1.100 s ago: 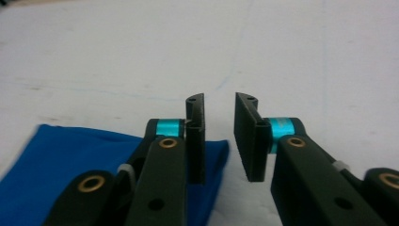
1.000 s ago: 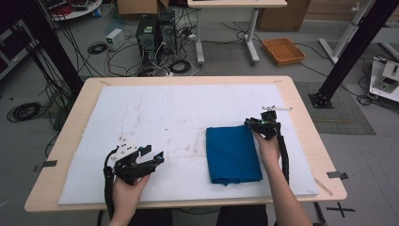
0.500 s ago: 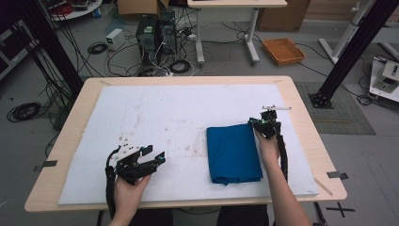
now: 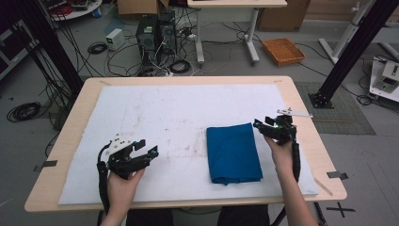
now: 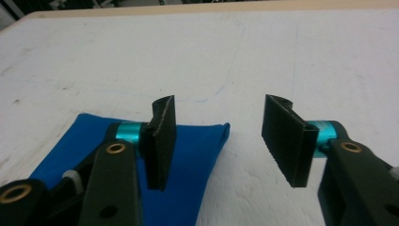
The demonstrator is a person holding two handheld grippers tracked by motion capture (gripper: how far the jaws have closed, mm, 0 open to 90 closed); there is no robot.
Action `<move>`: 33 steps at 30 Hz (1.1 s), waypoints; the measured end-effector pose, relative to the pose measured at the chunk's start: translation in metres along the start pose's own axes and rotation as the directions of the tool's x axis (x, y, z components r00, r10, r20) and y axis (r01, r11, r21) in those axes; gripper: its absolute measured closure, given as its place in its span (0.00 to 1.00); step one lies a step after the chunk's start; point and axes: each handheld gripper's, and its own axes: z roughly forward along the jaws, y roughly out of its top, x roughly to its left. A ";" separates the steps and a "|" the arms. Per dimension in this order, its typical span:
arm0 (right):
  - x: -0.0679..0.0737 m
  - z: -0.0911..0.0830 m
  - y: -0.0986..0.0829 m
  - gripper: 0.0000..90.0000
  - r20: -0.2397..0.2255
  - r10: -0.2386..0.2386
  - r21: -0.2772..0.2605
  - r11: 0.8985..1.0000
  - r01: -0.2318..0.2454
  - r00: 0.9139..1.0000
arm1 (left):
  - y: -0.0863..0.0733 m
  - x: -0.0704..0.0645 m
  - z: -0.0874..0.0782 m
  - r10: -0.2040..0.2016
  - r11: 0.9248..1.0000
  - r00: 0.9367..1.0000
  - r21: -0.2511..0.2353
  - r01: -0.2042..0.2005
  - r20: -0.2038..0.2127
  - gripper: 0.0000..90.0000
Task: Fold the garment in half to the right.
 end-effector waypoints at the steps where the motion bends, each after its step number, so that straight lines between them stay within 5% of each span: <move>1: -0.001 -0.007 -0.002 0.45 -0.007 -0.007 -0.005 1.000 0.007 1.000 | 0.005 0.005 -0.002 0.023 1.000 1.000 -0.003 -0.023 -0.007 0.43; 4: -0.004 -0.025 -0.007 0.42 -0.010 -0.034 -0.016 0.999 0.033 0.999 | 0.011 0.009 -0.003 0.060 0.998 0.998 -0.009 -0.060 -0.019 0.40; 6: -0.007 -0.035 -0.011 0.40 -0.011 -0.051 -0.022 0.998 0.051 0.999 | 0.021 0.013 -0.002 0.121 0.993 0.992 -0.007 -0.121 -0.041 0.40; 10: -0.013 -0.049 -0.014 0.35 -0.015 -0.067 -0.025 0.997 0.067 0.998 | 0.027 0.017 0.002 0.151 0.988 0.988 -0.014 -0.151 -0.039 0.40; 18: -0.024 -0.058 -0.021 0.31 -0.035 -0.055 -0.023 0.998 0.054 0.998 | 0.023 0.023 0.005 0.151 0.988 0.988 -0.014 -0.151 -0.026 0.40; 33: -0.024 -0.048 -0.023 0.30 -0.037 -0.074 0.003 0.997 0.075 0.997 | 0.016 0.030 -0.003 0.136 0.990 0.990 -0.028 -0.137 -0.028 0.40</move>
